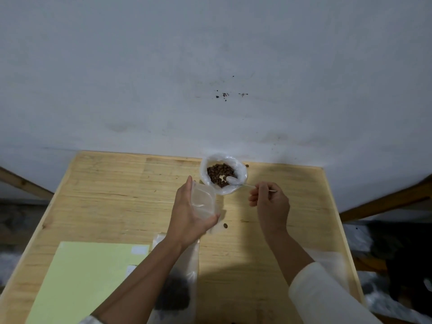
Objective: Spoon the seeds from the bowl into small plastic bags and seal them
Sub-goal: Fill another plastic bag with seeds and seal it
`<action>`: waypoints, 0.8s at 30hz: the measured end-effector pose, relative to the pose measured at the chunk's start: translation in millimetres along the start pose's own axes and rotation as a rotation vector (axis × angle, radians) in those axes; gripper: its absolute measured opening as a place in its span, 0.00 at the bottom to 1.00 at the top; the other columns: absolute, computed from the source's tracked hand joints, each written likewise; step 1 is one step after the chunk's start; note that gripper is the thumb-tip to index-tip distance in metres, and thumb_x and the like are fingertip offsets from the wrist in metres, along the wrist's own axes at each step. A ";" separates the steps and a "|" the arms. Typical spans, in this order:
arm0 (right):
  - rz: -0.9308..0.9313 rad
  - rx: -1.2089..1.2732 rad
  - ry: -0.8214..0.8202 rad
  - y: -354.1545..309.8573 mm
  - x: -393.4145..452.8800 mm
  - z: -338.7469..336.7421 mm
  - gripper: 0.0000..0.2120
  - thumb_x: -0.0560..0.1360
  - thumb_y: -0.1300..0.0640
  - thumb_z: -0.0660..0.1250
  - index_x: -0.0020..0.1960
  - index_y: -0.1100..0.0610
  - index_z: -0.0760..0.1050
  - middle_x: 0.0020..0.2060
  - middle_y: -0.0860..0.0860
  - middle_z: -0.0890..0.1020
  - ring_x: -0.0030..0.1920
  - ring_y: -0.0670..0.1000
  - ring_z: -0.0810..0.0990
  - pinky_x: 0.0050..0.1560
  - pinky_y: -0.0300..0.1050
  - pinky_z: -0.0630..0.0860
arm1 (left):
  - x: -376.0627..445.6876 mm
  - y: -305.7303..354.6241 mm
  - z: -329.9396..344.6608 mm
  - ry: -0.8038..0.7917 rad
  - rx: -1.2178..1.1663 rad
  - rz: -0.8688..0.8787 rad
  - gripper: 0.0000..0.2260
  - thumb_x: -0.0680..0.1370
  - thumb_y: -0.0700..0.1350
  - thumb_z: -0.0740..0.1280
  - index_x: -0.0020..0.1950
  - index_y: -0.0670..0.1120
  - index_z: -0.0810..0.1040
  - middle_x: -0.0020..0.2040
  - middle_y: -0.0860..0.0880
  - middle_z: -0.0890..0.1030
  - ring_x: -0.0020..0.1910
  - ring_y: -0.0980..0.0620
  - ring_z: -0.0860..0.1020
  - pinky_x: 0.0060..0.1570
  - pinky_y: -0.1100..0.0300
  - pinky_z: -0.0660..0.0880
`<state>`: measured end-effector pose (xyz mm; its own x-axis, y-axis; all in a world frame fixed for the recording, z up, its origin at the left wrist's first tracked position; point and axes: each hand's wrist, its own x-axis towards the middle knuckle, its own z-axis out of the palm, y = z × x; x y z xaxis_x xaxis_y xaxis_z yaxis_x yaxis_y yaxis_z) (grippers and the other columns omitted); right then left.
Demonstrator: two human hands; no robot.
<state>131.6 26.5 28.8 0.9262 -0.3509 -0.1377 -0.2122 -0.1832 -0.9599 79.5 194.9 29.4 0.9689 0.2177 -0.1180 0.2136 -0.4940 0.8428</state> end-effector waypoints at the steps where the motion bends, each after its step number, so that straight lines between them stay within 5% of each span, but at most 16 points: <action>1: 0.021 -0.016 0.010 1.9 1.4 4.2 0.11 0.78 0.59 0.59 0.40 0.58 0.77 0.29 0.51 0.80 0.25 0.44 0.77 0.33 0.43 0.77 | -0.1 0.9 0.1 -0.009 -0.012 -0.006 0.51 0.63 0.52 0.78 0.76 0.47 0.50 0.69 0.50 0.63 0.63 0.60 0.62 0.59 0.69 0.60; 5: 0.103 -0.056 0.036 6.7 14.2 25.9 0.10 0.79 0.58 0.56 0.46 0.60 0.76 0.30 0.49 0.80 0.23 0.40 0.76 0.29 0.32 0.74 | 0.9 1.7 1.7 -0.026 -0.018 -0.014 0.51 0.64 0.52 0.78 0.76 0.49 0.48 0.70 0.51 0.61 0.62 0.62 0.60 0.59 0.69 0.60; 9: 0.317 0.170 0.047 12.9 29.5 43.5 0.08 0.79 0.59 0.58 0.52 0.59 0.74 0.33 0.52 0.82 0.27 0.45 0.79 0.34 0.38 0.78 | 3.2 1.7 3.6 -0.039 0.010 -0.023 0.51 0.64 0.54 0.77 0.76 0.50 0.46 0.71 0.52 0.61 0.63 0.62 0.59 0.61 0.69 0.59; 13: 0.430 0.313 0.067 16.5 36.9 38.2 0.08 0.79 0.61 0.57 0.52 0.61 0.75 0.33 0.55 0.81 0.25 0.45 0.79 0.27 0.36 0.76 | 7.0 0.5 5.3 -0.037 0.009 -0.047 0.51 0.64 0.54 0.77 0.77 0.50 0.46 0.70 0.52 0.60 0.62 0.62 0.59 0.56 0.76 0.58; 24: 0.227 0.341 -0.055 -23.6 17.2 4.8 0.12 0.80 0.61 0.56 0.42 0.59 0.75 0.30 0.54 0.77 0.25 0.47 0.75 0.21 0.37 0.70 | 19.2 2.0 13.7 -0.042 0.018 -0.052 0.51 0.64 0.54 0.77 0.77 0.48 0.47 0.72 0.50 0.59 0.64 0.60 0.60 0.60 0.71 0.58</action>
<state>154.0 29.2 47.9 0.8851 -0.2959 -0.3592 -0.3061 0.2113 -0.9283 100.2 186.5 21.6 0.9607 0.2079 -0.1840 0.2658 -0.4983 0.8252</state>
